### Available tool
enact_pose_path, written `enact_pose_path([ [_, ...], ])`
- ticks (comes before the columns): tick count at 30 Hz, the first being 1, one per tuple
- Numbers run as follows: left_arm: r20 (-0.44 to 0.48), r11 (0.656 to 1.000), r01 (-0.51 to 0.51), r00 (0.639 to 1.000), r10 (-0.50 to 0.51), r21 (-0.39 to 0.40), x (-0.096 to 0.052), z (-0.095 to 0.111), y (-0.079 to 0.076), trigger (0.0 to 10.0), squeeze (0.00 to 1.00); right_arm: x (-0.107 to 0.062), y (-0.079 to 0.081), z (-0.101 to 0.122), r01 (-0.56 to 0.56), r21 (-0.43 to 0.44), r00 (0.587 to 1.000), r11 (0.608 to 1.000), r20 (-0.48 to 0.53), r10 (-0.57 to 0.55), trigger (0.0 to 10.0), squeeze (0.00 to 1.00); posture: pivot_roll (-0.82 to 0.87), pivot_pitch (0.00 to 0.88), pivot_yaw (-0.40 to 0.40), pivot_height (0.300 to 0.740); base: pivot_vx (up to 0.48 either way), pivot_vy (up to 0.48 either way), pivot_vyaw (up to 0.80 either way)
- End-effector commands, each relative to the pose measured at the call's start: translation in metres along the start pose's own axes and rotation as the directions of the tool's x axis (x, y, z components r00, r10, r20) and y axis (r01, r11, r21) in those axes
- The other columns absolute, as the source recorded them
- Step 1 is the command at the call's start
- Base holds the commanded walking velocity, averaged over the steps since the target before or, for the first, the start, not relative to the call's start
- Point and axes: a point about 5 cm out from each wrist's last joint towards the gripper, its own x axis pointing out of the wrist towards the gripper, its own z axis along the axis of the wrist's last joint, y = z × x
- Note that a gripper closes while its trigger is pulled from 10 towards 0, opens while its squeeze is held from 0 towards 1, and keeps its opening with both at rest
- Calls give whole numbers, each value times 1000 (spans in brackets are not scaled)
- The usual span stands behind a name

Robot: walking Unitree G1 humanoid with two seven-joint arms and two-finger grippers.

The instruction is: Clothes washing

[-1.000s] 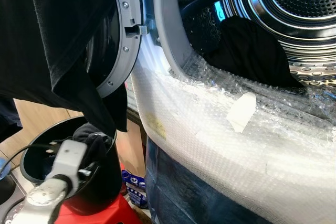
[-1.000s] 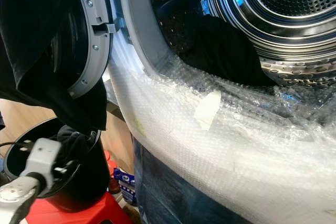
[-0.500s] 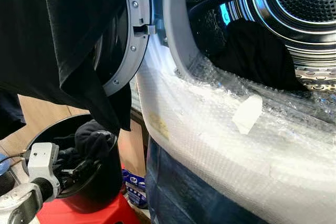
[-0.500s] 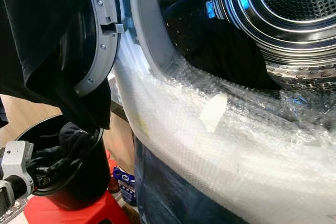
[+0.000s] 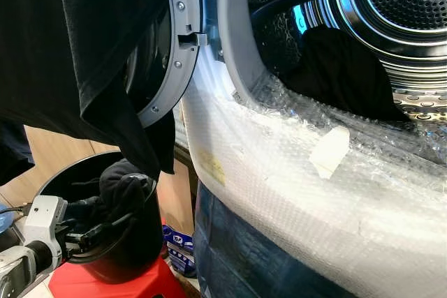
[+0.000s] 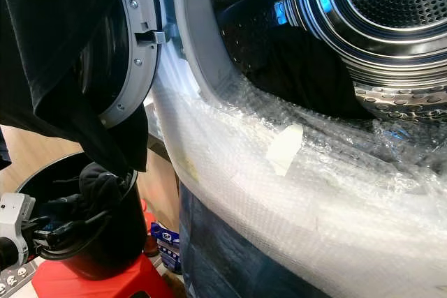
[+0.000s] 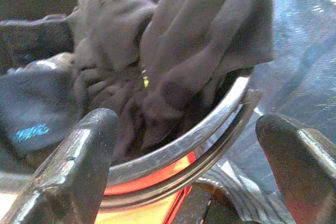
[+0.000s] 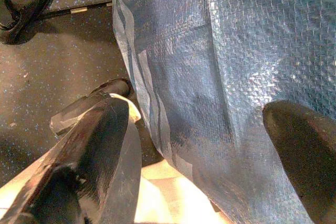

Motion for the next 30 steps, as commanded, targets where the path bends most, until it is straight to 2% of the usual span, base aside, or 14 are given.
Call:
enact_pose_path([
  [1, 18, 999, 39, 999, -39, 12, 2, 2, 1, 10000, 1000, 0, 0, 3, 0, 1, 1000, 1000, 3, 0, 10000, 0, 221, 0, -25, 740, 0, 0, 0],
  [3, 26, 997, 75, 997, -75, 9, 3, 0, 0, 10000, 1000, 0, 0, 3, 0, 3, 1000, 1000, 4, 0, 10000, 0, 219, 0, -26, 740, 0, 0, 0],
  [10, 16, 994, 102, 995, -103, 25, 7, -5, 0, 10000, 1000, 0, 0, 3, 1, 4, 1000, 1000, 5, -1, 10000, 0, 219, 0, -28, 740, 0, 0, 0],
  [11, 49, 984, 177, 983, -178, 14, 6, -2, -8, 10000, 1000, 0, -1, 3, 3, 4, 1000, 1000, 6, -3, 10000, 0, 216, 0, -29, 740, 0, 0, 0],
  [12, 58, 980, 199, 978, -199, 12, 6, -1, -11, 10000, 1000, 0, -1, 3, 3, 4, 1000, 1000, 6, -3, 10000, 0, 216, 0, -29, 740, 0, 0, 0],
  [13, 78, 972, 236, 969, -236, 16, 6, 1, -14, 10000, 196, 0, -1, 3, 3, 4, 1000, 1000, 6, -3, 10000, 0, 217, 0, -30, 740, 0, 0, 0],
  [14, 83, 968, 251, 965, -250, 9, 6, 1, -16, 10000, 0, 0, -1, 4, 4, 3, 1000, 1000, 6, -4, 10000, 0, 217, 0, -30, 740, 0, 0, 0],
  [21, 151, 930, 367, 921, -358, -32, 1, 6, -30, 10000, 0, 0, -1, 4, 4, 3, 1000, 1000, 7, -4, 10000, 0, 217, 0, -31, 740, 0, 0, 0],
  [26, 147, 970, 239, 962, -232, -35, -1, 5, -9, 10000, 0, 0, -2, 4, 4, 4, 1000, 1000, 8, -4, 10000, 0, 219, 0, -39, 740, 0, 0, 0],
  [27, 132, 984, 173, 977, -166, -46, 0, 2, 2, 10000, 0, 0, -2, 5, 3, 1, 1000, 1000, 8, -3, 10000, 0, 221, 0, -41, 740, 0, 0, 0],
  [30, 128, 987, 152, 981, -145, -47, 0, 1, 5, 10000, 0, 0, -2, 5, 3, -1, 1000, 1000, 8, -3, 10000, 0, 223, 0, -42, 740, 0, 0, 0],
])
